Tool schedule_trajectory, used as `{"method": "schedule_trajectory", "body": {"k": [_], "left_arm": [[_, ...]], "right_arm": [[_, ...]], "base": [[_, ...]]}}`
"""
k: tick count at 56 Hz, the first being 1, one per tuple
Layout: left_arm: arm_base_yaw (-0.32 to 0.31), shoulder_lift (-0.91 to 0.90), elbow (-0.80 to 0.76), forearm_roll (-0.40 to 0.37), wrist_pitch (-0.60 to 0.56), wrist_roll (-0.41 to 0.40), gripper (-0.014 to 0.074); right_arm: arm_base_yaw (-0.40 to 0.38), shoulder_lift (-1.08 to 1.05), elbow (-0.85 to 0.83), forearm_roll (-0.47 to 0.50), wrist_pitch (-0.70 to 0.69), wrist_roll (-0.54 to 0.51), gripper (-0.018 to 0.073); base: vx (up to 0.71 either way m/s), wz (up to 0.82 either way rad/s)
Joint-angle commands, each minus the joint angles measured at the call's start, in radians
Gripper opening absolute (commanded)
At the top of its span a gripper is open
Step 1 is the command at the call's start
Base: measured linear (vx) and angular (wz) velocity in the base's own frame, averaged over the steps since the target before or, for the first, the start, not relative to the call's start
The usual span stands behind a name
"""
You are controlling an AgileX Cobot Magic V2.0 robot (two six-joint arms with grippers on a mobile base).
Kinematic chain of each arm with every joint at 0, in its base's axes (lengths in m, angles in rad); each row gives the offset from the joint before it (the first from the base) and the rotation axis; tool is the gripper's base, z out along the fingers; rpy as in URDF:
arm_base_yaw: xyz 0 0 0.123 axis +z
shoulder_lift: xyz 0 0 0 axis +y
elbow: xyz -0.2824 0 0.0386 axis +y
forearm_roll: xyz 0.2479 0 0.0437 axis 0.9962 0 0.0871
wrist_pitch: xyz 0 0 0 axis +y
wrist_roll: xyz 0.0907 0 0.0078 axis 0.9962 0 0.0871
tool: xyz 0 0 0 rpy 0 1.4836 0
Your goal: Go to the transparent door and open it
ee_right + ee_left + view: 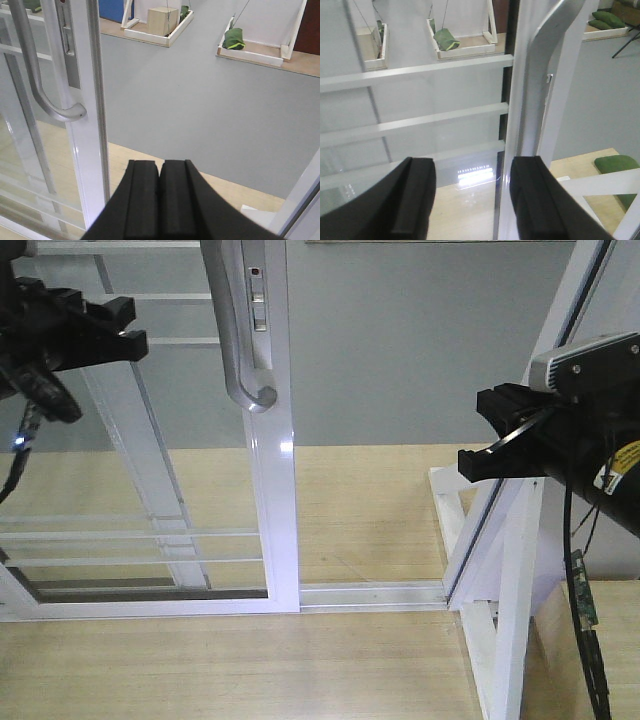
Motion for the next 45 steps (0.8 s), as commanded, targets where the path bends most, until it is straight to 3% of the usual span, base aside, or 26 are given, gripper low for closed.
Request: {"method": "schedule_trajectory", "body": {"k": [1,13,21,29,45], "left_arm": [[-0.01,0.049,-0.094,-0.005,-0.087,-0.002,0.0449],[-0.015,0.203,-0.224,-0.004,-0.082,-0.092,0.0449],[-0.048,0.246,-0.267,0.001,-0.083,-0.094,0.0449],[-0.08,0.273,-0.278,0.066,-0.131,-0.095,0.0449],[-0.08,0.325,-0.283,0.067,-0.229,-0.132,0.0449]], "right_arm": [[-0.006,-0.025,-0.027,-0.01,-0.09,-0.001,-0.0006],[-0.006,-0.025,-0.027,-0.014,-0.09,-0.004,-0.0006],[-0.006,-0.025,-0.027,-0.014,-0.09,-0.053,-0.0006],[-0.006,-0.025,-0.027,-0.014,-0.09,-0.092,-0.0006],[-0.006,-0.025,-0.027,-0.009,-0.09,-0.094,-0.0006]], "base": [[0.0,0.0],[0.0,0.0],[0.0,0.0],[0.0,0.0],[0.0,0.0]]}}
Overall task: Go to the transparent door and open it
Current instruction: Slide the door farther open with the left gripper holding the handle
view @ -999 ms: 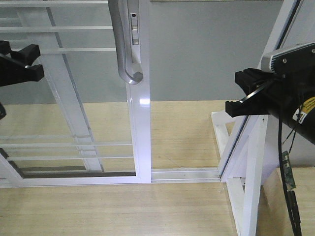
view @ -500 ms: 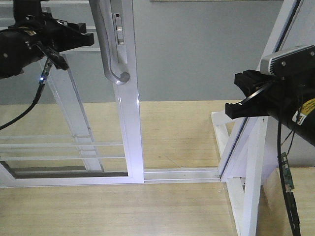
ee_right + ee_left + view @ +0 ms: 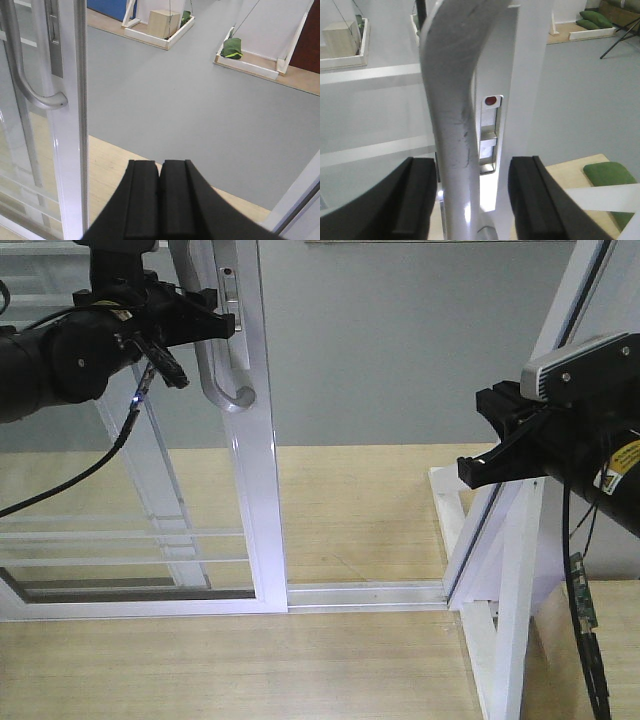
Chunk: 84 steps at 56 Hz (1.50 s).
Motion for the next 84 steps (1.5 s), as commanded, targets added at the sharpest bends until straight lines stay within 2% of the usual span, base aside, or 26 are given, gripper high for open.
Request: {"method": "schedule_trajectory", "body": {"k": [1,17,29,35,46,59,84], "left_arm": [[-0.003,-0.028,-0.046,0.005,-0.104,-0.015,0.0449],[-0.003,0.057,-0.194,0.005,-0.071,-0.013,0.0449],[-0.003,0.112,-0.299,0.005,0.013,-0.013,0.0428],[-0.002,0.11,-0.3,0.005,0.021,-0.013,0.0332],[-0.001,0.101,-0.3,0.005,0.085,-0.014,-0.001],[0.013,0.087,-0.3,0.005,0.1,-0.013,-0.0004],[0.138,0.024,-0.3,0.005,0.177,-0.015,-0.0003]], "right_arm": [[-0.006,-0.025,-0.028,-0.003,-0.087,-0.009,-0.0006],[-0.006,-0.025,-0.028,-0.003,-0.088,-0.009,-0.0006],[-0.006,-0.025,-0.028,-0.003,-0.088,-0.009,-0.0006],[-0.006,-0.025,-0.028,-0.003,-0.088,-0.009,-0.0006],[-0.006,-0.025,-0.028,-0.003,-0.088,-0.009,-0.0006],[-0.006,-0.025,-0.028,-0.003,-0.088,-0.009,-0.0006],[-0.006,-0.025,-0.028,0.0,-0.087,0.0,-0.0006]], "base": [[0.0,0.0],[0.0,0.0],[0.0,0.0],[0.0,0.0],[0.0,0.0],[0.0,0.0],[0.0,0.0]]}}
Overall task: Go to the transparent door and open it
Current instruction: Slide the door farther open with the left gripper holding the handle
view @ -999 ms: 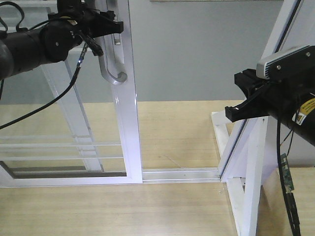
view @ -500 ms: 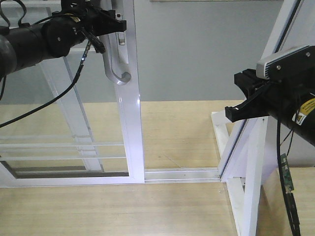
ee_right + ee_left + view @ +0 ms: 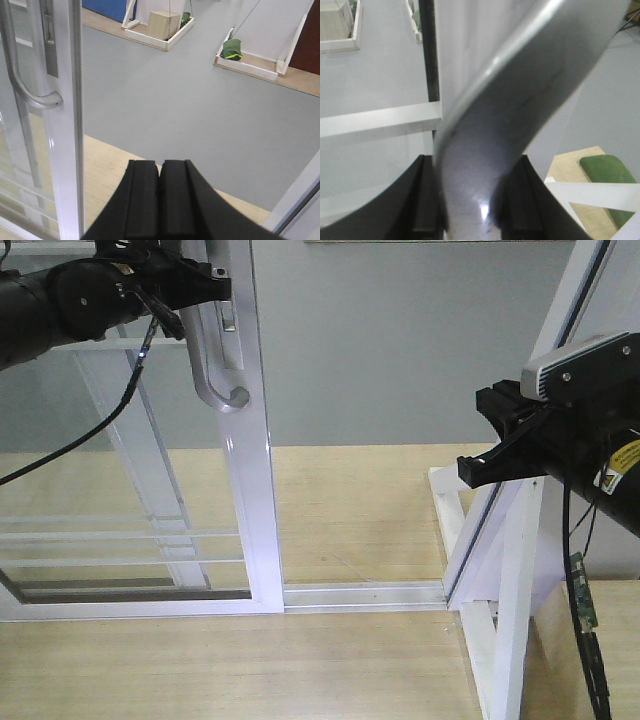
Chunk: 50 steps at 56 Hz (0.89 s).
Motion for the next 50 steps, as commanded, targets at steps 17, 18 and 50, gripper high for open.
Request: {"method": "schedule_trajectory", "body": {"k": [17,18,50], "left_arm": [[0.113,-0.117,-0.029,-0.001,-0.06,-0.006,-0.0003],[0.115,-0.118,-0.029,-0.001,-0.058,-0.006,-0.0003],[0.201,-0.128,-0.029,0.002,-0.018,-0.003,0.0]], "right_arm": [[-0.006,-0.025,-0.028,0.0,-0.085,0.018,-0.0006],[-0.006,-0.025,-0.028,0.0,-0.085,0.018,-0.0006],[-0.006,-0.025,-0.028,0.0,-0.085,0.018,-0.0006]], "base": [[0.0,0.0],[0.0,0.0],[0.0,0.0]]}}
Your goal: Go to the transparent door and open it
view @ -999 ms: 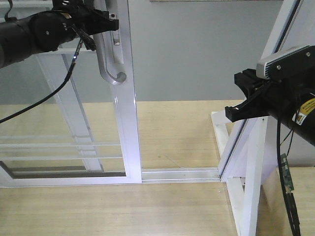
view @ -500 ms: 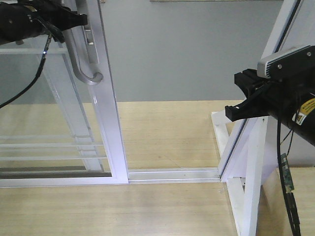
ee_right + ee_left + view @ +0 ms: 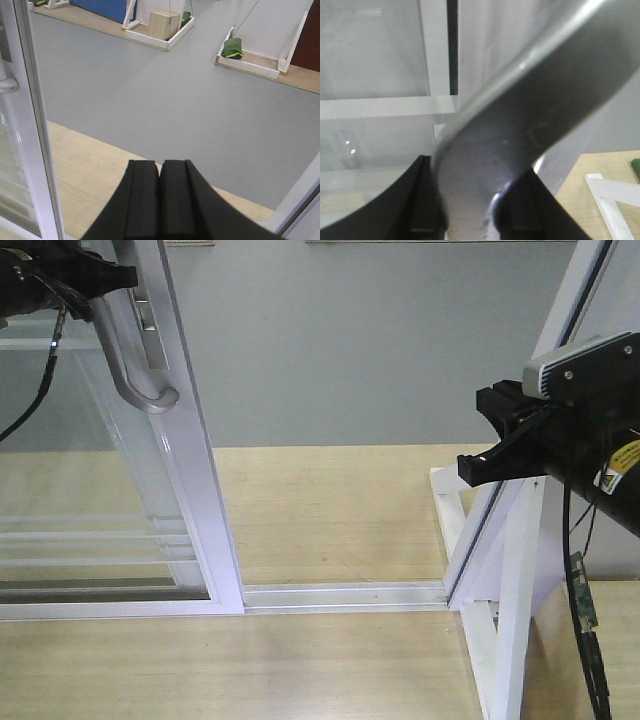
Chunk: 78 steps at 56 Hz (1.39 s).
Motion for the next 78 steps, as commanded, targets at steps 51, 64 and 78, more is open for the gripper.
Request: {"method": "schedule_trajectory", "body": {"k": [51,64,78], "left_arm": [[0.095,-0.205,0.024,0.15,0.016,0.001,0.0],[0.095,-0.359,0.244,0.147,-0.036,0.001,0.0],[0.094,-0.617,0.5,0.143,-0.039,0.0,0.0]], "right_arm": [[-0.006,-0.025,-0.028,0.0,-0.075,-0.002,-0.0006],[-0.006,-0.025,-0.028,0.0,-0.074,-0.002,-0.0006],[-0.006,-0.025,-0.028,0.0,-0.074,0.01,-0.0006]], "base": [[0.0,0.0],[0.0,0.0],[0.0,0.0]]}}
